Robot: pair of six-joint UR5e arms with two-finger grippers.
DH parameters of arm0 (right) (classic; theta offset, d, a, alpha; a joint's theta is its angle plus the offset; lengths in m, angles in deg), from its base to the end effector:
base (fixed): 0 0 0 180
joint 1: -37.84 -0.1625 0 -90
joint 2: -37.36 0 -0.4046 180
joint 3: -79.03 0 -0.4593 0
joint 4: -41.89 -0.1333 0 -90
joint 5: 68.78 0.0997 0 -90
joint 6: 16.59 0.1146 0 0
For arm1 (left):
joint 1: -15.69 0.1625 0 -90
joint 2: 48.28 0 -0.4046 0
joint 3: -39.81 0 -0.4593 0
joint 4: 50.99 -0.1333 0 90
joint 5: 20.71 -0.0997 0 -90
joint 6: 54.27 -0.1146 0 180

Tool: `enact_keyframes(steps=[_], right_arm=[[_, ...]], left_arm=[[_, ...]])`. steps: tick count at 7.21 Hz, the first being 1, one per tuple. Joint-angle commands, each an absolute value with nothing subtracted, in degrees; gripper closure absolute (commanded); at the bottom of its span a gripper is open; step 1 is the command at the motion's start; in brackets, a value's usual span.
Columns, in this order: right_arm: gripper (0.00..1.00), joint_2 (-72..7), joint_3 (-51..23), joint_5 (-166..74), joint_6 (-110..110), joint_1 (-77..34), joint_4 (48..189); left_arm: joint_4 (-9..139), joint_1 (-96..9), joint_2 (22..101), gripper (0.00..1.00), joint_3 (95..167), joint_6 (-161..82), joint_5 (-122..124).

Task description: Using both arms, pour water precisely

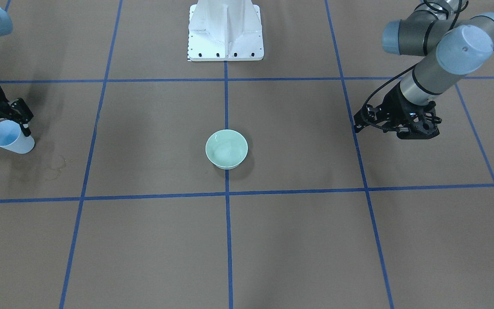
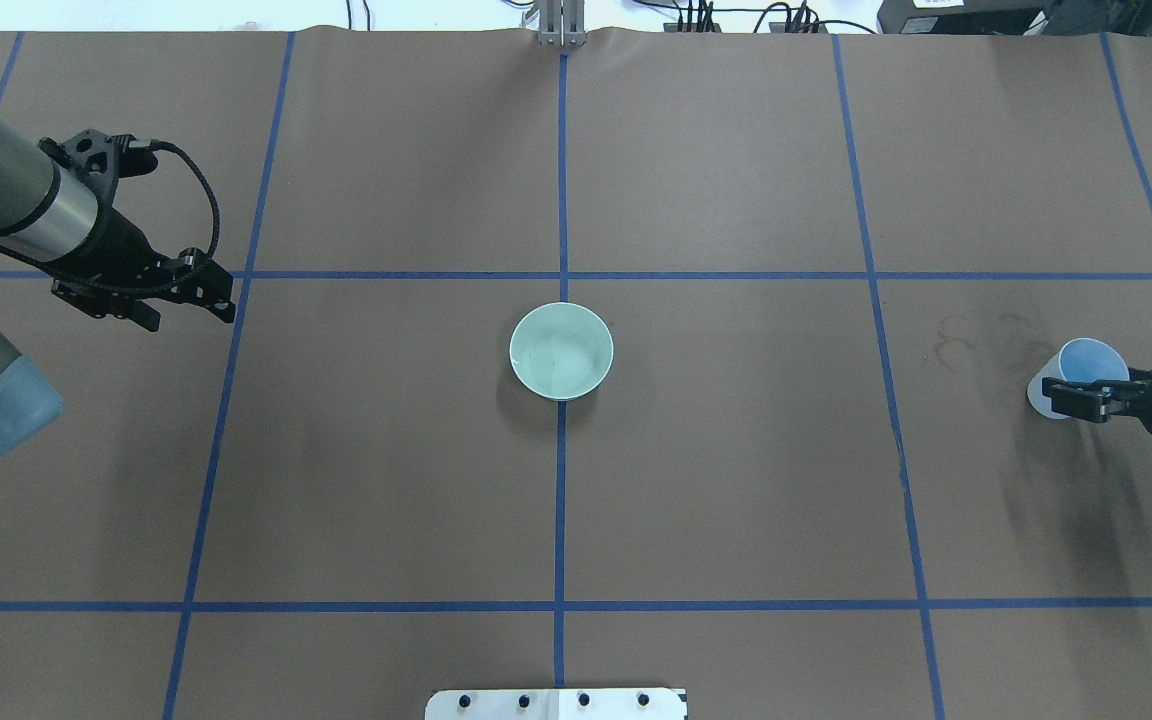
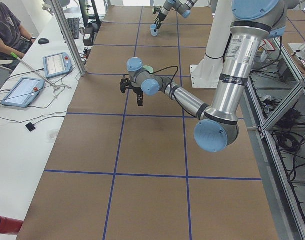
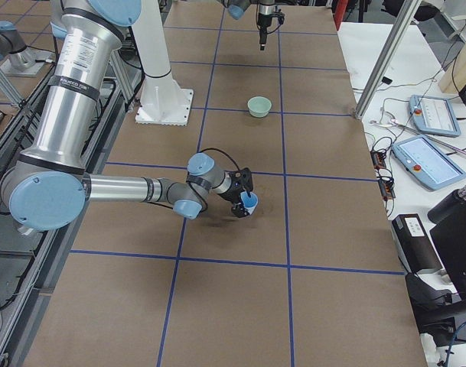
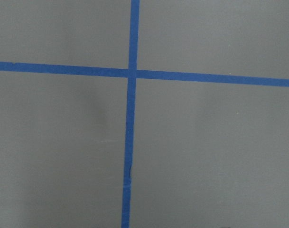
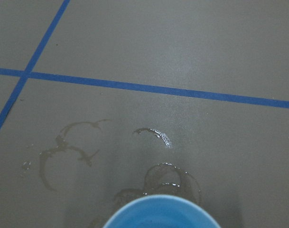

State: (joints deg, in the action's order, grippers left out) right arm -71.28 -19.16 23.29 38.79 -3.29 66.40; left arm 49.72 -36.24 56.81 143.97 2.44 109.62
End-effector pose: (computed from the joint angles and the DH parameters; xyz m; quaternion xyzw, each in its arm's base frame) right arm -0.2716 -0.4086 0.6131 0.2710 -0.3745 0.0420 0.8857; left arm 0.3472 -0.5392 0.3317 -0.0213 0.4554 -0.0266 0.8896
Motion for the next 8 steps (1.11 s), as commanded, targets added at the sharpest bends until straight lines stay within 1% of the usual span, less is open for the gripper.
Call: enact_keyframes(steps=[1, 3, 4, 5, 6, 8], right_arm=[[0.01, -71.45, -19.76, 23.85, 38.52, -3.46, 66.33], [0.01, -71.19, -19.76, 26.73, 37.73, -4.77, 66.33], [0.01, -70.84, -19.67, 30.76, 35.29, -8.18, 66.5], [0.01, -70.66, -19.67, 34.54, 32.92, -12.47, 66.85], [0.01, -69.97, -19.67, 37.27, 32.72, -14.95, 67.2], [0.01, -67.51, -20.11, 43.68, 32.72, -21.01, 69.82]], left_arm=[[49.56, -32.07, 61.99, 0.12, 143.35, 11.07, 109.45], [49.65, -25.66, 70.77, 0.12, 138.98, 19.79, 103.09], [49.74, -23.1, 74.29, 0.12, 136.34, 22.08, 101.38], [49.82, -20.98, 80.51, 0.12, 131.01, 24.37, 99.11], [49.82, -19.57, 83.96, 0.12, 127.13, 25.35, 97.43], [50.7, -17.28, 85.65, 0.12, 123.86, 25.53, 95.4]])
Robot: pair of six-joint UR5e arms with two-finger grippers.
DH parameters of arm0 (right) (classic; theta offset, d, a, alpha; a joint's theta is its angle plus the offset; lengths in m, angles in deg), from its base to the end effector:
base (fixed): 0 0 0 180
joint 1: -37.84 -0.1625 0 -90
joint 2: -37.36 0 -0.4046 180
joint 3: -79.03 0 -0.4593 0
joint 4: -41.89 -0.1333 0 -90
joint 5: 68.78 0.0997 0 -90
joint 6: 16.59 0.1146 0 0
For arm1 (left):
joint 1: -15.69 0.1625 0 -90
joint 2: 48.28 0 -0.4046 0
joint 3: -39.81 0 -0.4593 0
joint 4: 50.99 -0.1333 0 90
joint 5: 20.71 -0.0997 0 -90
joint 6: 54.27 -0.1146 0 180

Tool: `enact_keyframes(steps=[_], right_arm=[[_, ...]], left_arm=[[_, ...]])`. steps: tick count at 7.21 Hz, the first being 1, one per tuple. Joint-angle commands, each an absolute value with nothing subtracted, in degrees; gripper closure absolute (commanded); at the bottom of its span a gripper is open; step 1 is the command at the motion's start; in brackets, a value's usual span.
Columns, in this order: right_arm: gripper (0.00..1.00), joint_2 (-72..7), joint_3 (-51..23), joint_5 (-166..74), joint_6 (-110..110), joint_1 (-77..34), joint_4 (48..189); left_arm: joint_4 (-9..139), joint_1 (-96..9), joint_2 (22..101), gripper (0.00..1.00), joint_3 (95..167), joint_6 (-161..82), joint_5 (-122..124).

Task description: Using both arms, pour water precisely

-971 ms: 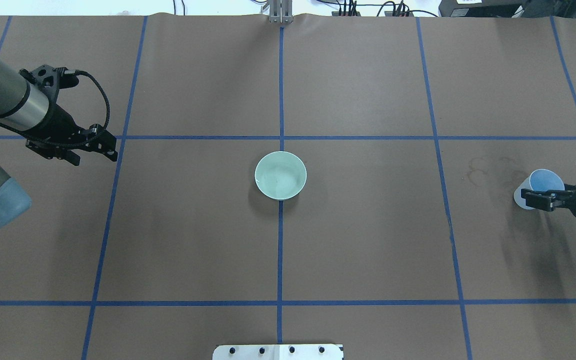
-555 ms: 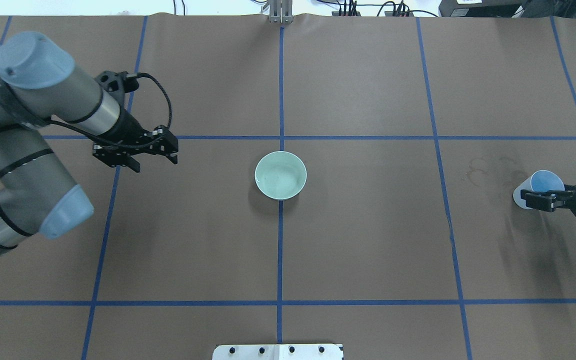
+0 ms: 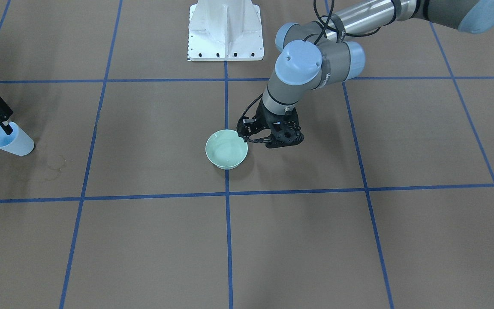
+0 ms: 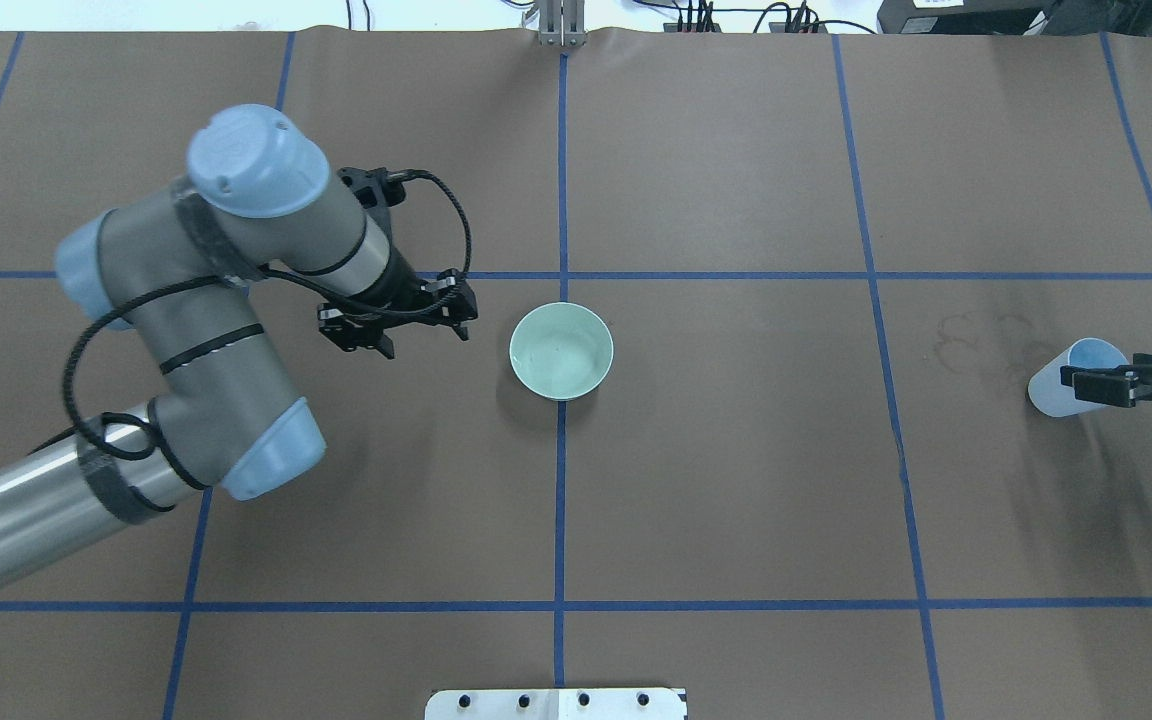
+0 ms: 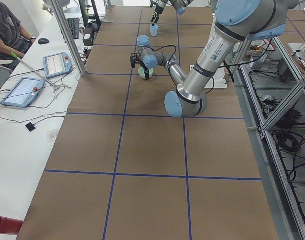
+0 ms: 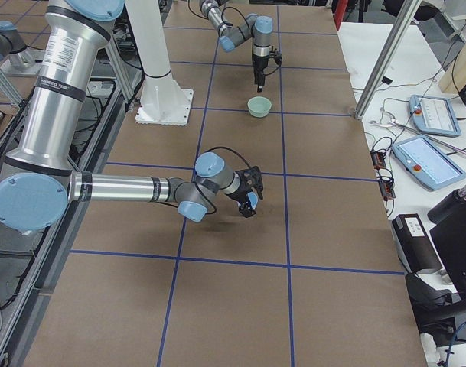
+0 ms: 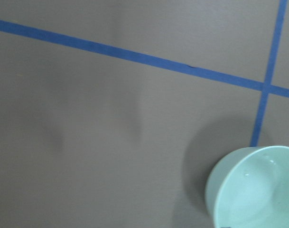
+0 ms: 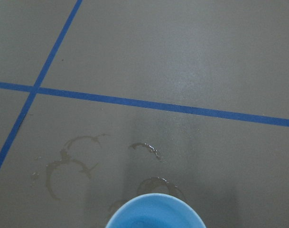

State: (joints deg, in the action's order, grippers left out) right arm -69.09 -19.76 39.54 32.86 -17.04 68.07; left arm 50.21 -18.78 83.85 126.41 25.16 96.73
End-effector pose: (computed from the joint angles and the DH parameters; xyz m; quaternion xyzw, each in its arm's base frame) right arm -0.2003 -0.4539 0.5895 0.2493 -0.4166 0.0343 0.8736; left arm 0.5907 -0.5031 0.1644 -0.0416 0.4611 -0.0844 0.8823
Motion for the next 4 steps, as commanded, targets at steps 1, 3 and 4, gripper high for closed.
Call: enact_keyframes(steps=[1, 3, 4], right_arm=[[0.01, -67.32, -20.29, 45.98, 32.63, -23.04, 70.28], [0.01, -66.45, -20.55, 50.81, 29.23, -27.69, 72.98], [0.01, -64.36, -21.16, 54.23, 25.2, -31.29, 77.96]], left_arm=[[50.96, -17.01, 87.76, 0.12, 120.97, 25.45, 95.13], [52.71, -16.66, 88.48, 0.49, 118.75, 25.45, 95.13], [52.9, -16.66, 88.39, 0.96, 118.74, 25.27, 95.13]])
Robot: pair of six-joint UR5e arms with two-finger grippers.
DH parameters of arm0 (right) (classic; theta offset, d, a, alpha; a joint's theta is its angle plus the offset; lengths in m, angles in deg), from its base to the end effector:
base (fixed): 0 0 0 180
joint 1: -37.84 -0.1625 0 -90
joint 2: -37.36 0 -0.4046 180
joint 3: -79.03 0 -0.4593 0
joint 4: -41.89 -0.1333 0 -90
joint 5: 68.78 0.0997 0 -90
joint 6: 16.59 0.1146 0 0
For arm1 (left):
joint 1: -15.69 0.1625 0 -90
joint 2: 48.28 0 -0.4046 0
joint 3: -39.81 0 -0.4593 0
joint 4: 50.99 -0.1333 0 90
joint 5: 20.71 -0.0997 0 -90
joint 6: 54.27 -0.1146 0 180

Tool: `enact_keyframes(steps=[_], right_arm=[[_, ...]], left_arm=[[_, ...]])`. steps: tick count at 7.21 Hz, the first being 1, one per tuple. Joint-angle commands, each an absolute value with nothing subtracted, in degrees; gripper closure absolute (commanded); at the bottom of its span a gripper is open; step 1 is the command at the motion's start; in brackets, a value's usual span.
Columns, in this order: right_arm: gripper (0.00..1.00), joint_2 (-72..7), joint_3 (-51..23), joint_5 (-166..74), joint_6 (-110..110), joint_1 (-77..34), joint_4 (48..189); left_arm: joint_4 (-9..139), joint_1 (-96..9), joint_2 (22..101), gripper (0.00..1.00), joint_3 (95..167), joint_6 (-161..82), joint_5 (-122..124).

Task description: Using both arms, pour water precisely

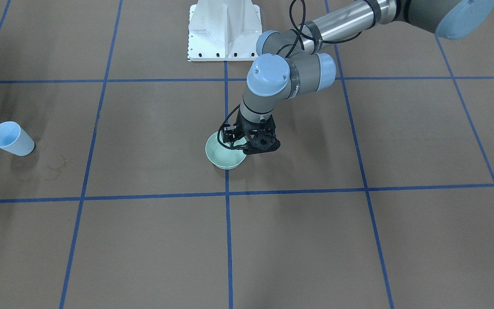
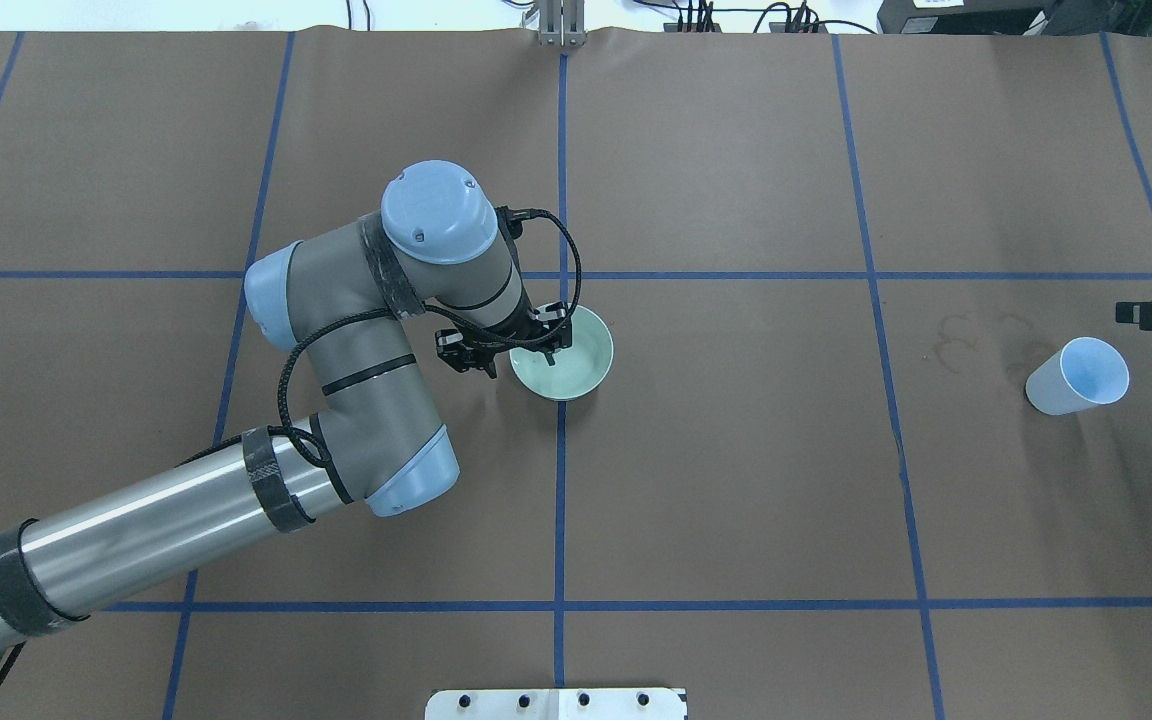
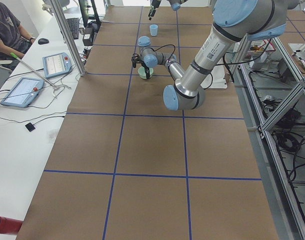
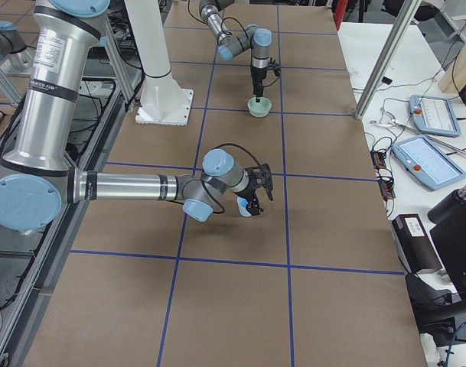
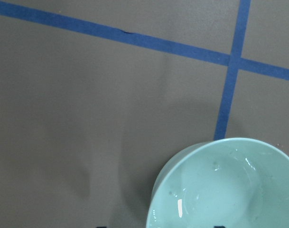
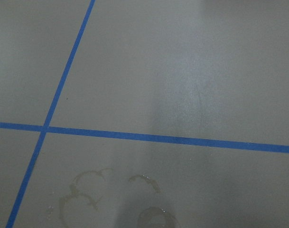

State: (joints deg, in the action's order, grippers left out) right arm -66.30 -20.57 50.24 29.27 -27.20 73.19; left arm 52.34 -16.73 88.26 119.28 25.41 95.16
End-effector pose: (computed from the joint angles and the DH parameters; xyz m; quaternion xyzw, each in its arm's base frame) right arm -0.1414 -0.4879 0.5649 0.2332 -0.4389 0.0429 0.8667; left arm 0.6377 -0.5037 0.1623 -0.0412 0.4530 -0.0781 0.8872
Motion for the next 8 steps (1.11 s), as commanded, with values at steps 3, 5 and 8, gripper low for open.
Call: enact_keyframes(steps=[3, 5, 8], right_arm=[[0.01, -63.54, -21.43, 58.54, 21.82, -34.65, 82.92], [0.01, -63.54, -21.25, 62.58, 12.83, -39.3, 89.4], [0.01, -63.37, -20.99, 65.51, 8.2, -41.61, 93.57]], left_arm=[[52.64, -19.27, 87.52, 1.0, 121.62, 24.57, 96.09], [52.72, -26.46, 69.0, 1.0, 138.15, 12.96, 105.36], [52.99, -36.66, 41.69, 1.0, 149.42, -18.48, 107.51]])
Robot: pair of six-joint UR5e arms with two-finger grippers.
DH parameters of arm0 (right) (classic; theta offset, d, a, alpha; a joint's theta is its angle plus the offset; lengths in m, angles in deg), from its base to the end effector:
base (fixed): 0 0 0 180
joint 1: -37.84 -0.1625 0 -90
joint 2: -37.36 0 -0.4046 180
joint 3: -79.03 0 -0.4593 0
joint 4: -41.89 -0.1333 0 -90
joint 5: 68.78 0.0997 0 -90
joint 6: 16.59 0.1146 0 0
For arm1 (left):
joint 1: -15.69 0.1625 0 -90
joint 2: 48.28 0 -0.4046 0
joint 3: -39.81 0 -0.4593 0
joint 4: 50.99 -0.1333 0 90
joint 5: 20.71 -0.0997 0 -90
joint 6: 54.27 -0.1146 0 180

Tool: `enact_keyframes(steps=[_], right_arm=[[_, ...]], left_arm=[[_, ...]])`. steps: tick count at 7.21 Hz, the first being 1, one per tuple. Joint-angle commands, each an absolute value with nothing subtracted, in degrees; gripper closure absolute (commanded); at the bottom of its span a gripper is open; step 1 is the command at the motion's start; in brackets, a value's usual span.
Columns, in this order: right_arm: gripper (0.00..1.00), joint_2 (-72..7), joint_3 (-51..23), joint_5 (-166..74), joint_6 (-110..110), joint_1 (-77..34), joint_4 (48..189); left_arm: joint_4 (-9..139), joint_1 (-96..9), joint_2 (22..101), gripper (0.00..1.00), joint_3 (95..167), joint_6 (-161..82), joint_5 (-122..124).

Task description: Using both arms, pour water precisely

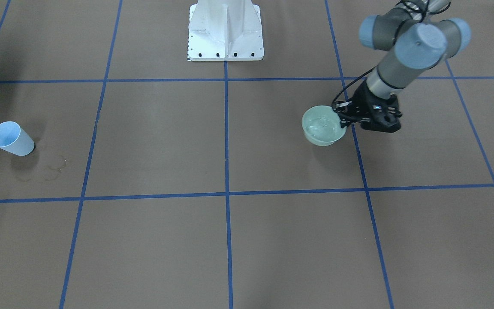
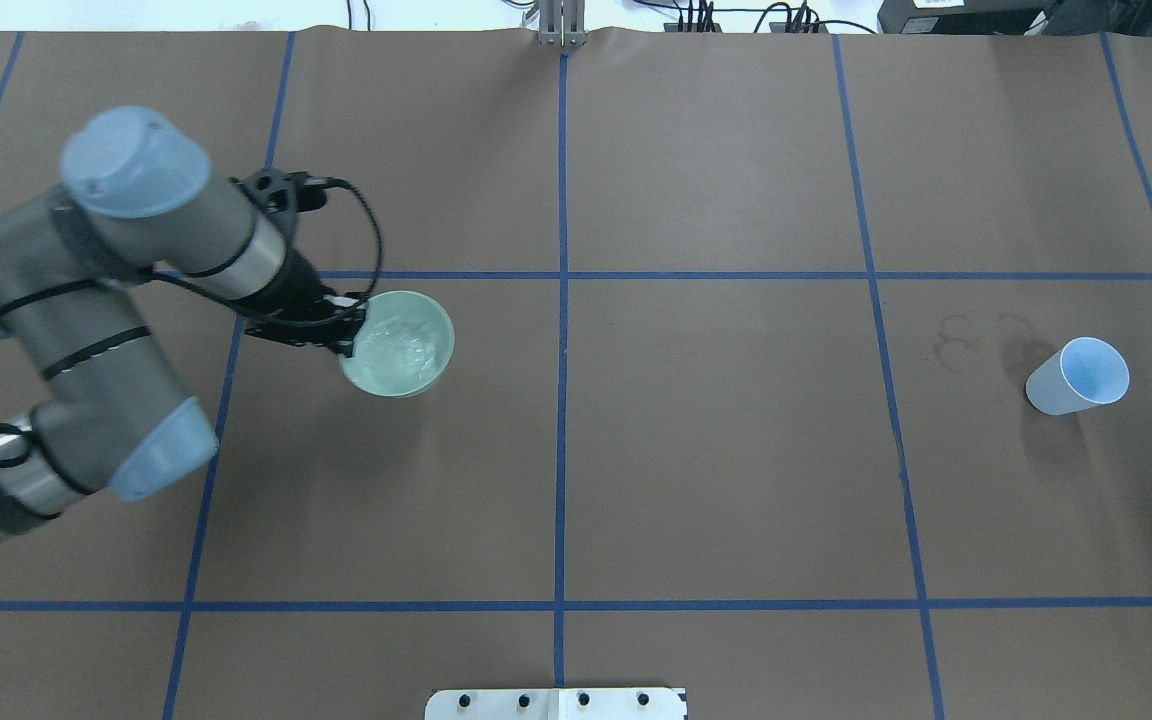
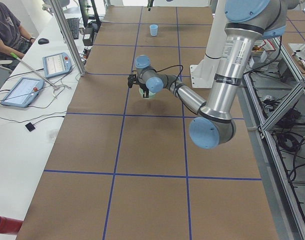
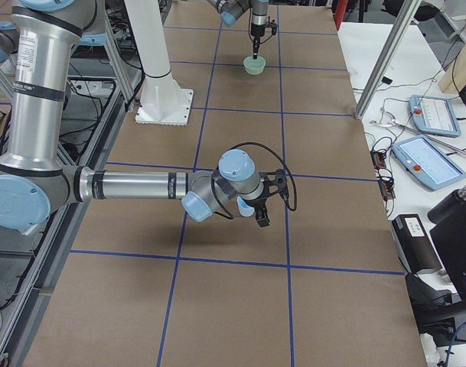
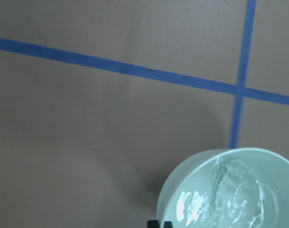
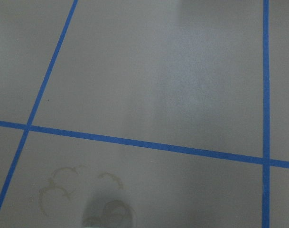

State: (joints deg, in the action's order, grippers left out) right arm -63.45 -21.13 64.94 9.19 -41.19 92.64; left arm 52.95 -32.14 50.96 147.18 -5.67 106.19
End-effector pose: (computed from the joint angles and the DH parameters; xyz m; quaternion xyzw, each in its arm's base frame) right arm -0.0445 -0.5139 0.5677 0.1803 -0.4302 -0.0091 0.8845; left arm 0.3624 -0.4961 0.3609 0.0195 0.4425 0.0596 0.8946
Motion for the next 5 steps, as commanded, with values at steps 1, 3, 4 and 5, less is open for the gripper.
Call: enact_keyframes(steps=[1, 3, 4, 5], right_arm=[[0.01, -63.28, -20.99, 65.51, 8.2, -41.7, 93.57], [0.01, -63.37, -21.08, 65.51, 8.2, -41.78, 93.57], [0.01, -63.28, -20.99, 65.43, 8.2, -41.78, 93.57], [0.01, -63.28, -20.99, 65.43, 8.2, -41.78, 93.57]], left_arm=[[52.9, -40.52, 38.42, 1.0, 147.15, -26.59, 107.78], [52.99, -43.98, 38.21, 1.0, 140.55, -33.25, 107.78], [52.99, -43.99, 38.29, 1.0, 139.23, -33.26, 107.7], [52.99, -44.16, 38.29, 1.0, 138.17, -34.22, 107.61]])
